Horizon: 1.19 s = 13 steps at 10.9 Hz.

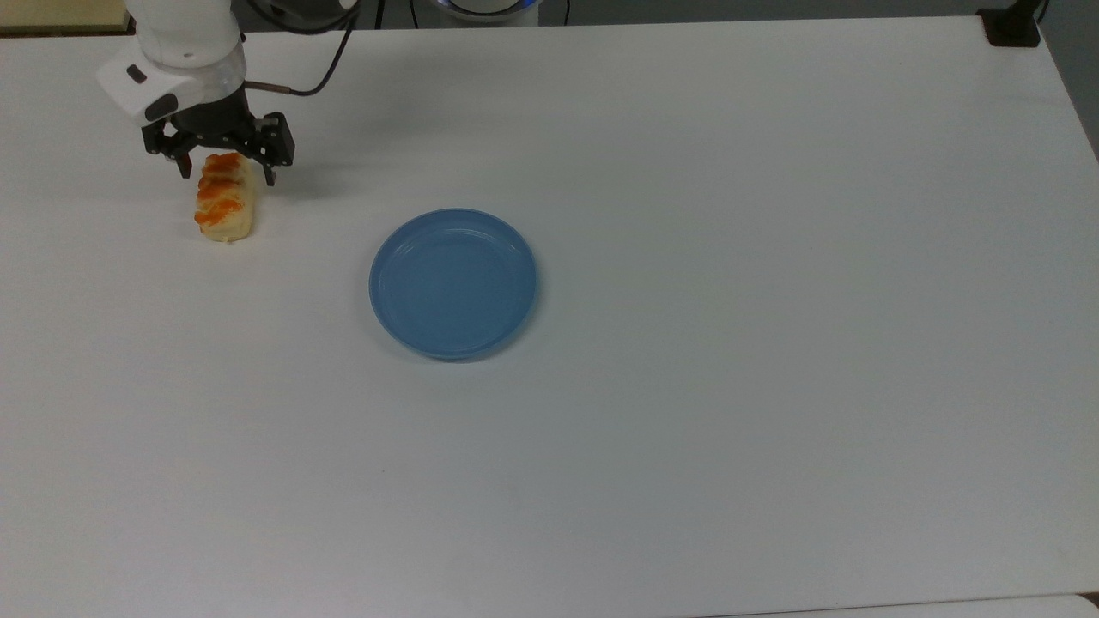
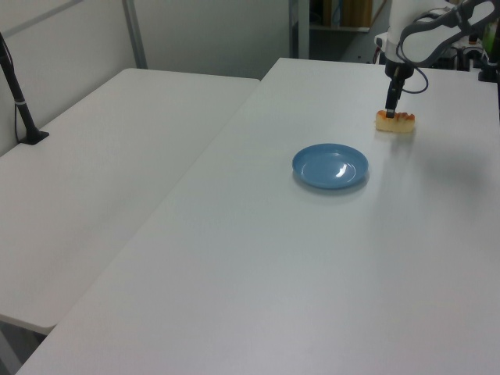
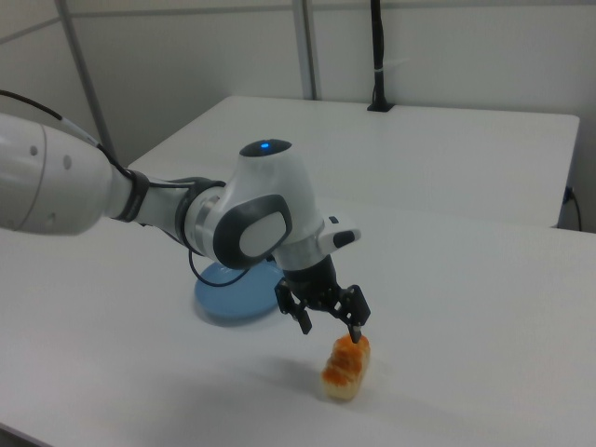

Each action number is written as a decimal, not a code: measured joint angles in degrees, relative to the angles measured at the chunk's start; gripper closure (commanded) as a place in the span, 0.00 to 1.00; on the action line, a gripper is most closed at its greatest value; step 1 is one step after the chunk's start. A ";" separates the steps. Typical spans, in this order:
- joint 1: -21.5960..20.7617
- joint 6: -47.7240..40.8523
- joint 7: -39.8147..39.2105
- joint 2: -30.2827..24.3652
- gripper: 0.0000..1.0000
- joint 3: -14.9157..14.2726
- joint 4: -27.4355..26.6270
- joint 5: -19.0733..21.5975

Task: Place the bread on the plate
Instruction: 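Close the gripper on the bread roll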

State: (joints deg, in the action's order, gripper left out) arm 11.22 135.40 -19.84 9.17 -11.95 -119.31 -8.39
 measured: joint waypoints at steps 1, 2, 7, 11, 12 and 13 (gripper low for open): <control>0.10 0.80 0.00 0.82 0.05 -0.04 0.02 0.00; 0.30 1.13 0.00 1.28 0.15 -0.04 0.03 0.00; 2.19 5.30 -0.23 3.50 0.54 -0.11 0.04 -0.01; 2.16 6.35 -0.25 4.49 0.76 -0.09 0.13 -0.01; 2.06 6.35 0.14 4.47 0.76 -0.06 0.20 0.00; 1.79 6.29 1.31 4.41 0.78 0.02 0.28 0.01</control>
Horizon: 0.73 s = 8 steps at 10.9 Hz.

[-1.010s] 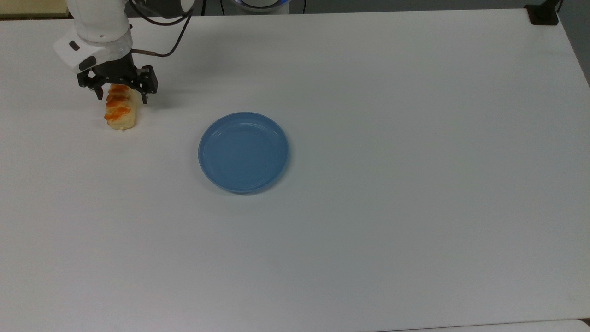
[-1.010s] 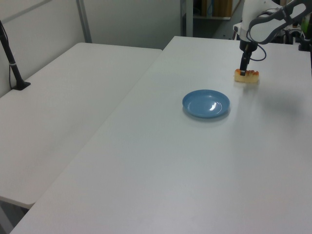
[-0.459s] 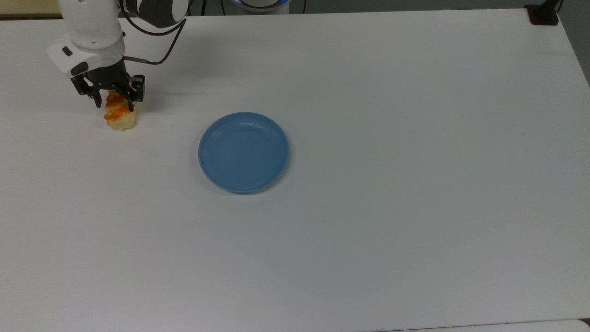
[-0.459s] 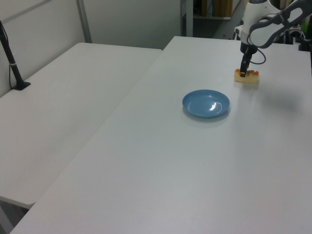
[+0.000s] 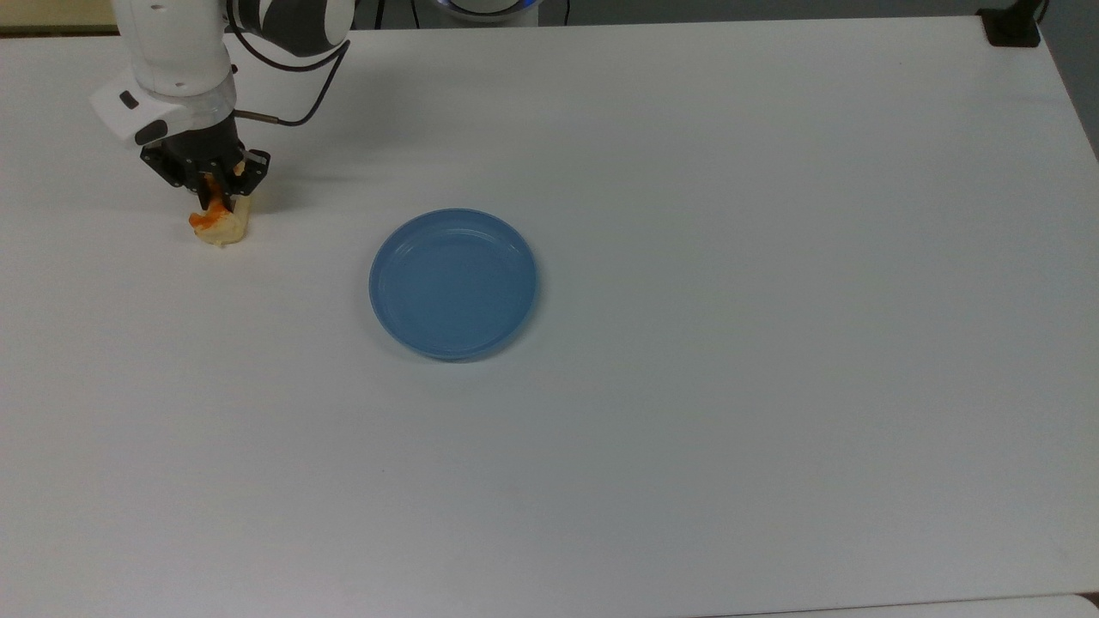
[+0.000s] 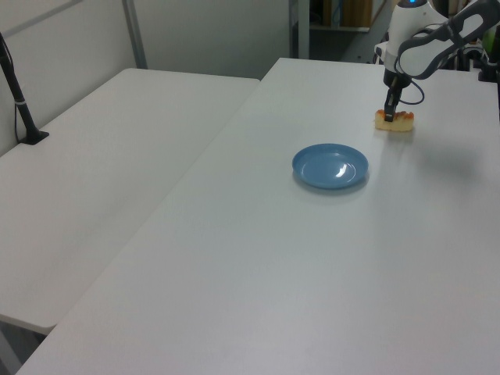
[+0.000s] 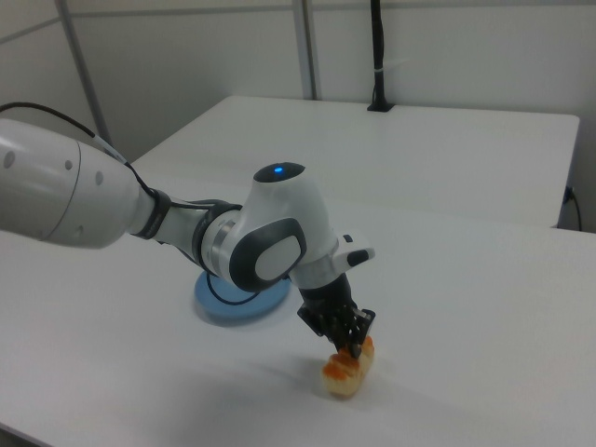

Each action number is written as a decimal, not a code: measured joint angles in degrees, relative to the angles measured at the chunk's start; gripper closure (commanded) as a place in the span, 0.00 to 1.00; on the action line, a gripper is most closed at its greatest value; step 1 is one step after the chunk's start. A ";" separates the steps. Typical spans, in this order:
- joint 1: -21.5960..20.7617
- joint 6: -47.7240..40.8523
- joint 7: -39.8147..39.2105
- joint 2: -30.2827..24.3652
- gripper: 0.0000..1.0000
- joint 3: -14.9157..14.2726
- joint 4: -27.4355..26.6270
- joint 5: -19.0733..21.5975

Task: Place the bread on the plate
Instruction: 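Lift the bread roll and carry it over the blue plate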

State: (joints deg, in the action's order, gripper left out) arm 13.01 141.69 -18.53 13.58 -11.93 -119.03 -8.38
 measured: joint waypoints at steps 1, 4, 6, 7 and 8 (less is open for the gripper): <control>-0.95 -1.30 1.71 -0.18 0.78 0.07 0.62 0.00; -6.60 -13.57 10.78 -1.41 0.79 1.27 7.80 0.02; -9.33 -18.58 18.31 -1.67 0.79 4.10 12.33 0.52; -10.11 -19.10 22.41 -1.65 0.79 6.07 13.09 0.56; -10.82 -19.15 25.96 -1.52 0.79 7.89 13.14 0.57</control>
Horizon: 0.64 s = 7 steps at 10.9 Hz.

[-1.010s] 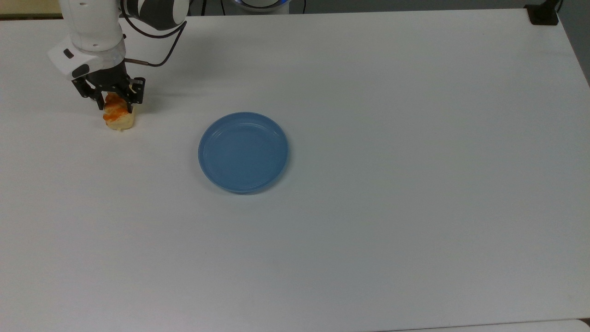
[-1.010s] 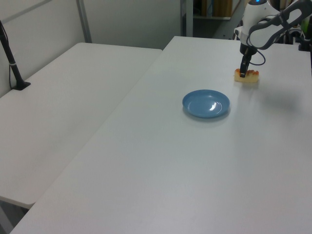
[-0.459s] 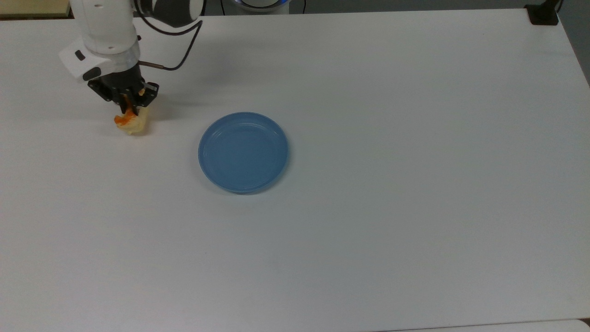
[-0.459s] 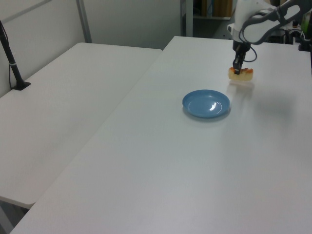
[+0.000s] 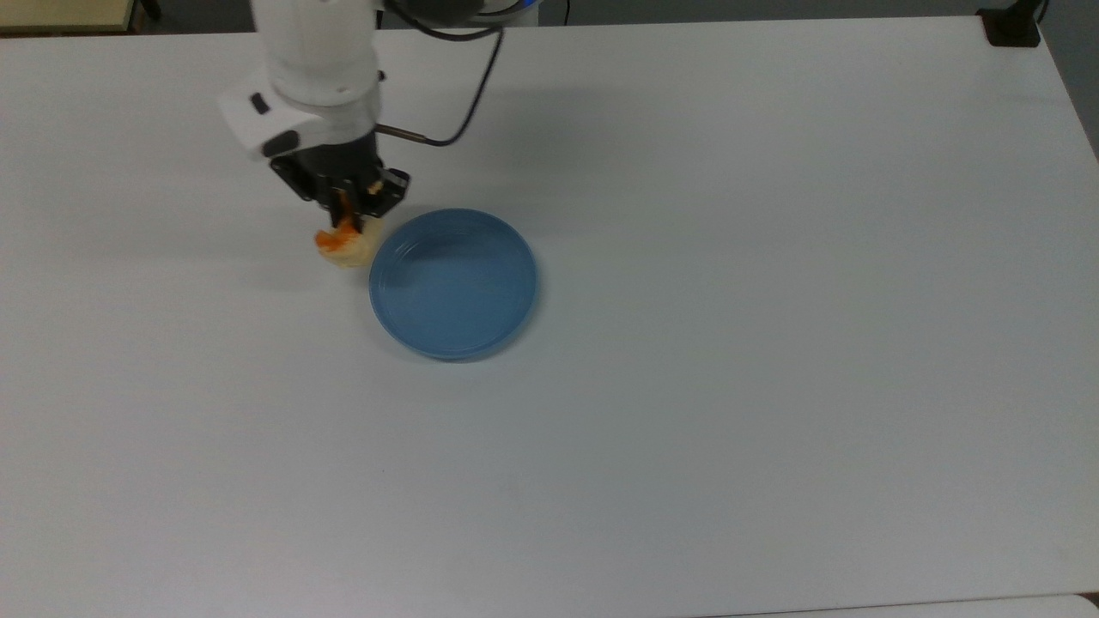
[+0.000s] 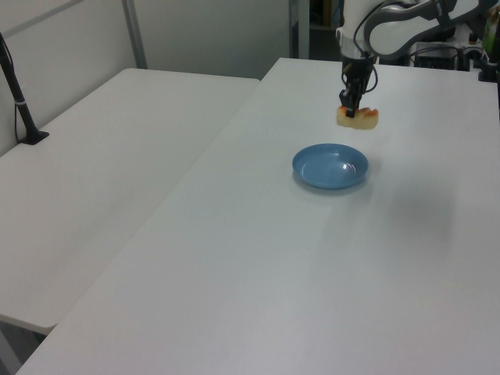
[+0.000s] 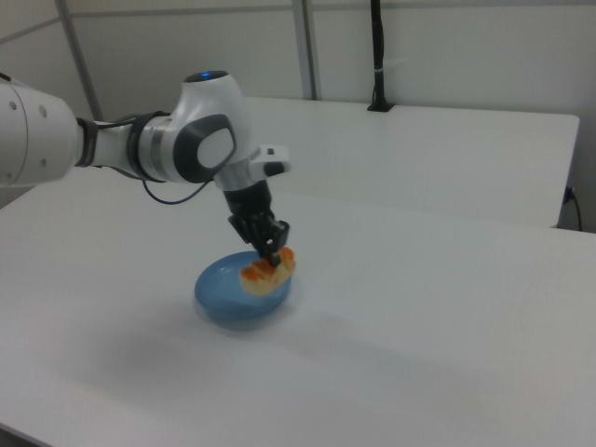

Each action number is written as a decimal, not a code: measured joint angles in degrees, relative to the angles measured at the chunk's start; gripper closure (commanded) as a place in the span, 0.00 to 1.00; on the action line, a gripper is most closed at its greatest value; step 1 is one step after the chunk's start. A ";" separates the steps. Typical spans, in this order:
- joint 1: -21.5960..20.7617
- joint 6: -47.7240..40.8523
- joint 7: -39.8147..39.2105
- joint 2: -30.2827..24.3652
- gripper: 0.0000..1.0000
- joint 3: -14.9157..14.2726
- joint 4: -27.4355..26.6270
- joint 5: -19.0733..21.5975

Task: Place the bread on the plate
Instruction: 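Lift the bread roll and carry it over the blue plate, then lower the bread roll onto the plate and open the gripper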

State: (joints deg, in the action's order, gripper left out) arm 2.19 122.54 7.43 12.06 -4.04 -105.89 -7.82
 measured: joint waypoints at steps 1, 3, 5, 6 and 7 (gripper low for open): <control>-0.47 0.00 3.12 0.37 0.79 1.79 0.00 0.00; -0.94 0.04 7.03 2.15 0.78 4.20 -0.04 0.00; -1.45 3.33 9.33 4.89 0.78 5.78 -0.02 0.00; -2.09 5.36 10.09 6.37 0.76 6.02 0.14 0.00; -2.55 6.77 10.18 7.94 0.59 6.29 1.04 0.00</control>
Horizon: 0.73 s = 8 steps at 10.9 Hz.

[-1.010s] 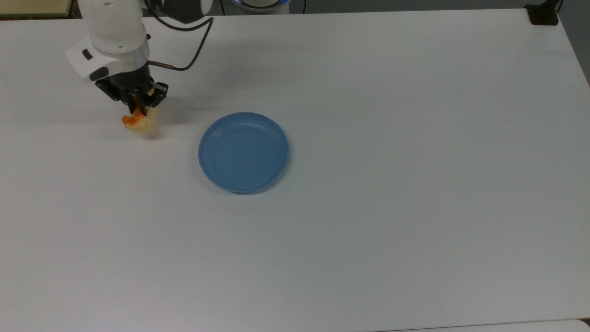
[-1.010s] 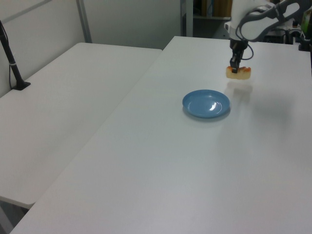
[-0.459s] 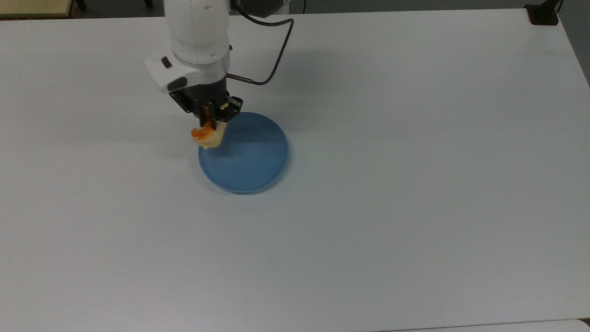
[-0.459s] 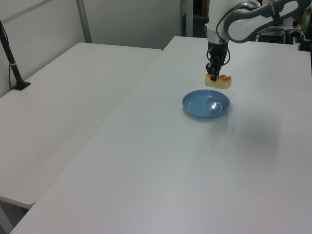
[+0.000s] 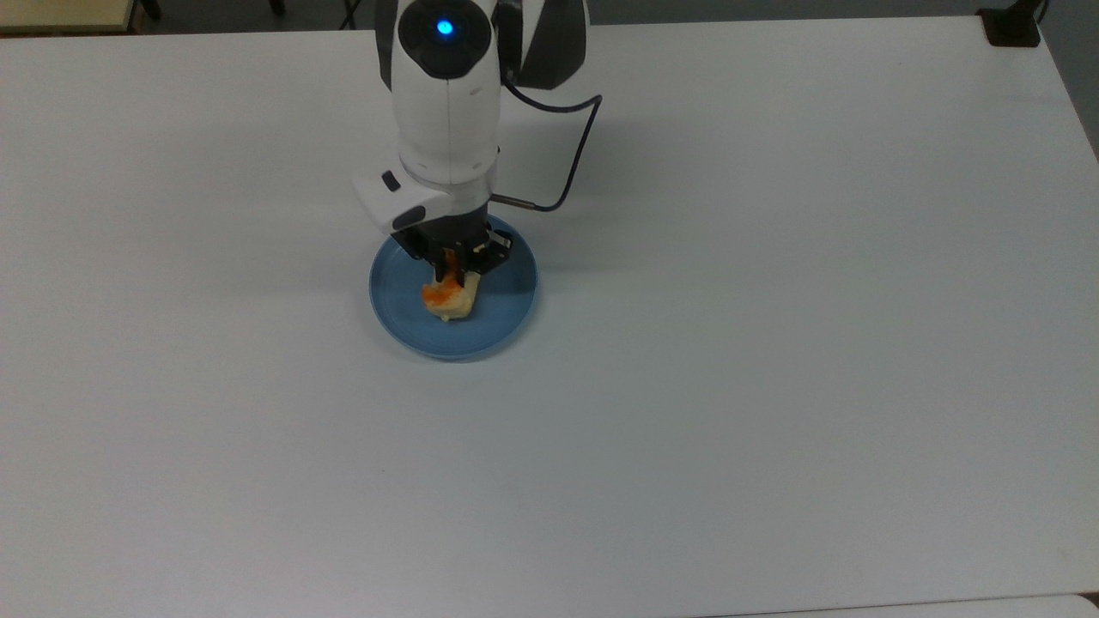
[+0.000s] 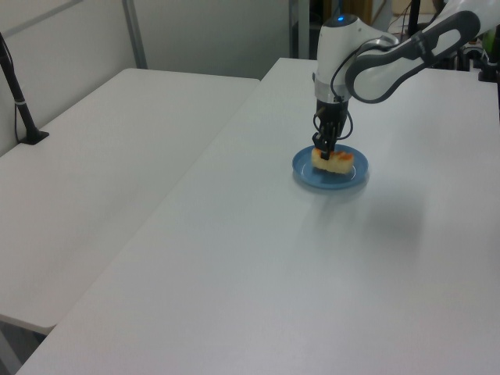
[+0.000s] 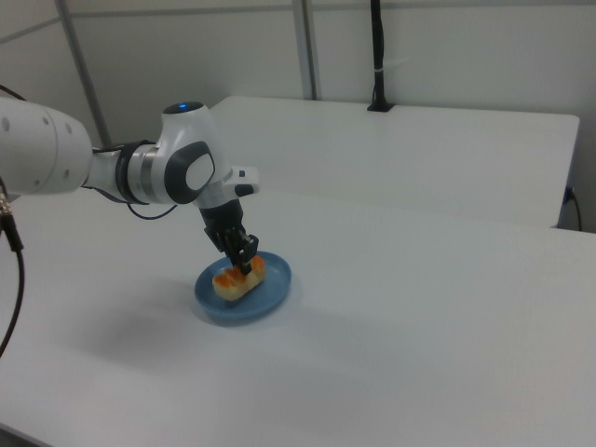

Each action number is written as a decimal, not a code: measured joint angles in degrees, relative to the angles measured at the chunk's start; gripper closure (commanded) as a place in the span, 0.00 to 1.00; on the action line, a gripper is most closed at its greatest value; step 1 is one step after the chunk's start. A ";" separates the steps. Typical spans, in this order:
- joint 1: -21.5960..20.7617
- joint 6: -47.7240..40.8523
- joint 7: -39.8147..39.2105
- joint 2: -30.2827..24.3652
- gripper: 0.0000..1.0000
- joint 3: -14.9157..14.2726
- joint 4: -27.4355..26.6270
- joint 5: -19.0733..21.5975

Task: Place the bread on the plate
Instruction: 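Lower the bread roll onto the plate and open the gripper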

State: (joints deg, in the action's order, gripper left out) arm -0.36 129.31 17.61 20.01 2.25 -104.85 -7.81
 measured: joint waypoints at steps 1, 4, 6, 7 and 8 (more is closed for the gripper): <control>-0.14 0.16 0.00 1.66 0.01 0.44 1.74 0.00; -0.14 0.16 -0.36 3.04 0.00 0.58 3.08 -0.12; -0.10 0.16 -0.40 2.97 0.00 0.58 3.80 -0.12; 0.05 0.14 -0.40 2.54 0.00 0.57 4.62 -0.12; 0.51 -2.27 -0.37 1.07 0.00 0.49 5.62 -0.10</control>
State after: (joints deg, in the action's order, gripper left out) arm 0.15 127.05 17.24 21.08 2.73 -99.23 -7.91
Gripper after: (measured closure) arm 0.000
